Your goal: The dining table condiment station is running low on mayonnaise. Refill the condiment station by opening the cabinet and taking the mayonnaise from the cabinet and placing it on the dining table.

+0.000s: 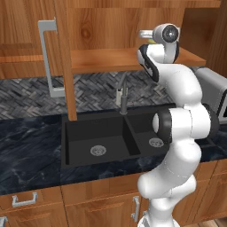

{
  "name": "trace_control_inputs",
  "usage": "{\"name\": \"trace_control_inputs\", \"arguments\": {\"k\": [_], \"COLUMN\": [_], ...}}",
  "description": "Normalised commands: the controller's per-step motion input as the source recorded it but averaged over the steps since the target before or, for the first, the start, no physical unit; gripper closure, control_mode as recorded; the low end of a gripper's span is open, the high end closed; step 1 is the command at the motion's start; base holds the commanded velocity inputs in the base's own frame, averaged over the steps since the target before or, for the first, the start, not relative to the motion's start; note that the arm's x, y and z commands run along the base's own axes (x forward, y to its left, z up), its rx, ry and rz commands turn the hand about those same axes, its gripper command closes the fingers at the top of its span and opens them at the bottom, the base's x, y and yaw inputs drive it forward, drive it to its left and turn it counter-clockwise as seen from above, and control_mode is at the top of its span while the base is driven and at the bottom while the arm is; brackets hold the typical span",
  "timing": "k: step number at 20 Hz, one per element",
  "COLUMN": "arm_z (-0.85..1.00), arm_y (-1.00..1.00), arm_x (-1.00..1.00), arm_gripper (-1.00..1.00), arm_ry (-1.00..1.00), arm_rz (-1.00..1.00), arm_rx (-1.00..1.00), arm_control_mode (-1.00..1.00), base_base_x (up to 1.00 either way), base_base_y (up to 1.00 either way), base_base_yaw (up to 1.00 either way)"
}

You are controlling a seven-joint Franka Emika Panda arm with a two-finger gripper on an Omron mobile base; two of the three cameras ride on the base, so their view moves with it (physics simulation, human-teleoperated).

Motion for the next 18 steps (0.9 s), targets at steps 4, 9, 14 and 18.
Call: {"name": "trace_control_inputs", "arguments": {"k": [4, 9, 14, 18], "arm_z": [-0.08, -0.03, -0.06, -0.13], "arm_y": [-0.14, -0.11, 0.0, 0.0], "arm_x": [0.07, 0.07, 0.25, 0.24], "arm_gripper": [-1.0, -1.0, -1.0, -1.0], "arm_ry": [0.0, 0.0, 0.0, 0.02], "arm_rz": [0.0, 0.0, 0.0, 0.0], "arm_rx": [0.01, 0.0, 0.0, 0.0], "arm_control_mode": [-1.0, -1.0, -1.0, -1.0], "base_base_x": [0.0, 0.0, 0.0, 0.0], "base_base_y": [0.0, 0.0, 0.0, 0.0], "base_base_yaw": [0.0, 0.0, 0.0, 0.0]}}
